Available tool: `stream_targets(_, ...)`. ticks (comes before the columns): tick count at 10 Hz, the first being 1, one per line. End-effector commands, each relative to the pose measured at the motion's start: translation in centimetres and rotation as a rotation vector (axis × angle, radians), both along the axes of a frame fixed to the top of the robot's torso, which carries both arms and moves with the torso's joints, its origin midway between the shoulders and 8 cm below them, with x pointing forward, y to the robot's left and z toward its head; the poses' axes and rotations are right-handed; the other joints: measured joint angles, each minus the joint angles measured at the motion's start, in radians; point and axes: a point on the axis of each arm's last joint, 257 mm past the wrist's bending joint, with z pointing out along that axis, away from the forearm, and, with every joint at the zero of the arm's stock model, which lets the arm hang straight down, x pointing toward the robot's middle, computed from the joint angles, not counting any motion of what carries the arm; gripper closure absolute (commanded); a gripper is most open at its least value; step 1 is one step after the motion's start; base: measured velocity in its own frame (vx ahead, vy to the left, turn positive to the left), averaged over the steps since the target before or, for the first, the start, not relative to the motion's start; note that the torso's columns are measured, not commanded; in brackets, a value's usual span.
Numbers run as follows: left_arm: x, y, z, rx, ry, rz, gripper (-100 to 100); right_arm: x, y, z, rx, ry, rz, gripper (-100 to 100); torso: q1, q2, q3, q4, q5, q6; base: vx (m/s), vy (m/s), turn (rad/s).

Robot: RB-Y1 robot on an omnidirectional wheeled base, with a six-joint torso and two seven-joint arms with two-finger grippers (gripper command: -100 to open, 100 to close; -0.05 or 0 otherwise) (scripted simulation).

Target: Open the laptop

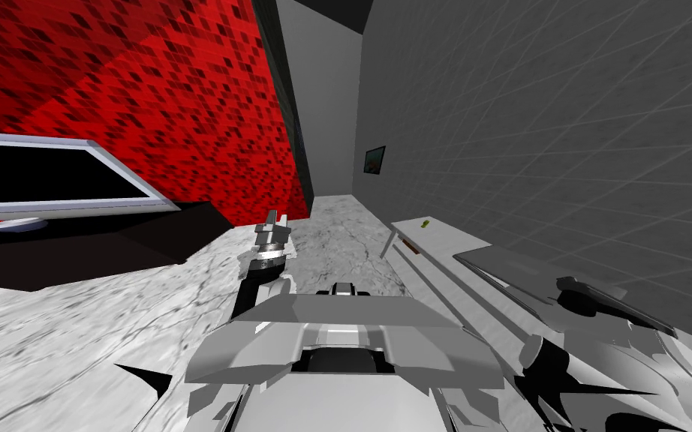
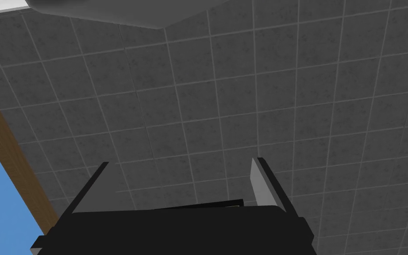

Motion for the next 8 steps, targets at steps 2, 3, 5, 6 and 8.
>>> stream_targets(2, 0.00, 0.00, 0.00, 0.000, 0.000, 0.000, 0, -0.14, -0.53, 1.04, 0.000, -0.001, -0.016, -100, 0.000, 0.000, 0.000, 0.000, 0.000, 0.001, -0.034, 0.016, 0.008)
stream_targets(3, 0.00, 0.00, 0.00, 0.000, 0.000, 0.000, 0, -0.15, -0.56, 1.06, 0.000, 0.000, -0.016, 0, -0.001, -0.001, -0.001, 0.000, -0.001, 0.000, -0.005, 0.003, -0.001)
stream_targets(5, 0.00, 0.00, 0.00, 0.000, 0.000, 0.000, 0, -0.16, -0.56, 1.06, 0.000, 0.000, -0.016, 0, -0.001, -0.001, -0.001, 0.000, 0.000, 0.000, 0.000, 0.000, 0.000)
stream_targets(6, 0.00, 0.00, 0.00, 0.000, 0.000, 0.000, 0, -0.16, -0.56, 1.05, 0.000, 0.000, -0.016, 0, 0.000, 0.000, 0.000, 0.000, 0.000, 0.000, 0.000, 0.000, 0.000)
stream_targets(8, 0.00, 0.00, 0.00, 0.000, 0.000, 0.000, 0, -0.16, -0.56, 1.05, 0.000, 0.000, -0.016, 0, 0.000, 0.001, 0.000, 0.000, 0.000, 0.000, 0.000, 0.000, 0.000)
